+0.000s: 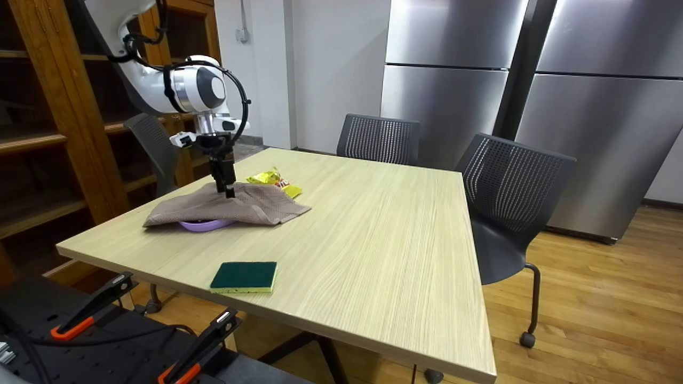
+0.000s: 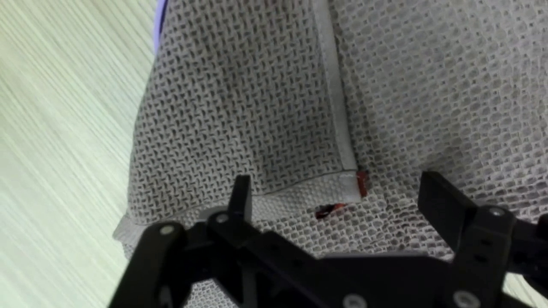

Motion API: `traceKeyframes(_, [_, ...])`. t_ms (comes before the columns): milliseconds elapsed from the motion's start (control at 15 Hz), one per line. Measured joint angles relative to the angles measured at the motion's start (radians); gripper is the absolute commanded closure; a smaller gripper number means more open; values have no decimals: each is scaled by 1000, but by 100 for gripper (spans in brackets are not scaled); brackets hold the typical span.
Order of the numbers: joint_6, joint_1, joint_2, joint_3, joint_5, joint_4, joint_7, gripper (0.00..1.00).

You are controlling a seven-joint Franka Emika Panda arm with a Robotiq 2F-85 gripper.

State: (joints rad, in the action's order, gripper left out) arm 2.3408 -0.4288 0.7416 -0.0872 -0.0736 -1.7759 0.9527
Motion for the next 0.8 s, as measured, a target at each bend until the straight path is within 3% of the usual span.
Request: traceKeyframes(800, [36, 0, 0, 0, 7, -26, 137, 0])
